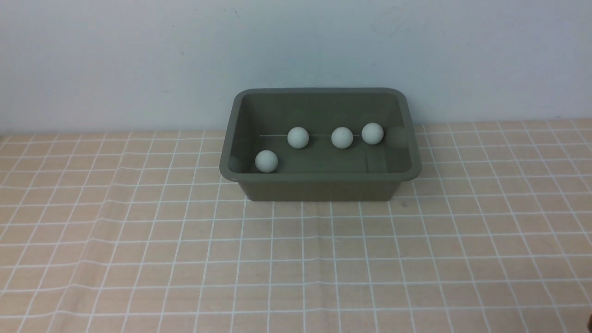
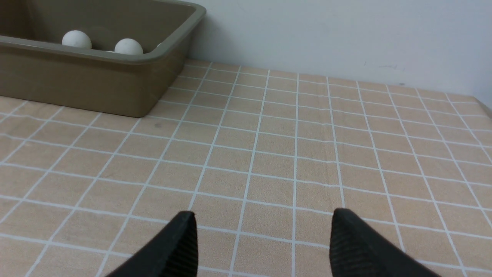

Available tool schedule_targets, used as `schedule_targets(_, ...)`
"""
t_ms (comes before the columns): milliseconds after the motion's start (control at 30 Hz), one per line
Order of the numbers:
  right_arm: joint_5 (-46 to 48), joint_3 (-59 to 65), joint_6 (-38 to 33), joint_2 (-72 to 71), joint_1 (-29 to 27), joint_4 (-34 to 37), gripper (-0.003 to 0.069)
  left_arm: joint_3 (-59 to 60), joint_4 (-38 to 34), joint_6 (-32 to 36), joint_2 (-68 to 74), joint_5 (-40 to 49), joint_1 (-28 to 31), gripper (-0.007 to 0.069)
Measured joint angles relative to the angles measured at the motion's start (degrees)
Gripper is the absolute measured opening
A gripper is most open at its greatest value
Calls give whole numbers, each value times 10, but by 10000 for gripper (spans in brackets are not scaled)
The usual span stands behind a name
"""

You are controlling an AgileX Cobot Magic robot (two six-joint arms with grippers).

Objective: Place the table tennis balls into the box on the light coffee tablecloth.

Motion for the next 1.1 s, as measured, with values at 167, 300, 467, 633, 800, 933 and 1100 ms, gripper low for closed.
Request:
schedule_targets(167, 0, 0, 0, 0, 0, 0, 428, 227, 18, -1, -114, -159, -53, 511)
schedule_targets(300, 0, 0, 0, 0, 0, 0, 428, 418, 42, 11, -200, -200, -54, 511)
schedule_targets(467, 0, 0, 0, 0, 0, 0, 428, 598, 47, 20, -360, -226, -54, 511)
schedule_targets(633, 0, 0, 0, 0, 0, 0, 428, 695, 47, 18, -492, -248, -54, 511)
schedule_targets(800, 0, 0, 0, 0, 0, 0, 428, 751, 47, 16, -585, -254, -56, 511)
schedule_targets(933, 0, 0, 0, 0, 0, 0, 428, 779, 47, 50, -618, -255, -56, 511)
schedule_targets(1100, 0, 0, 0, 0, 0, 0, 428, 778, 46, 76, -618, -255, -57, 511)
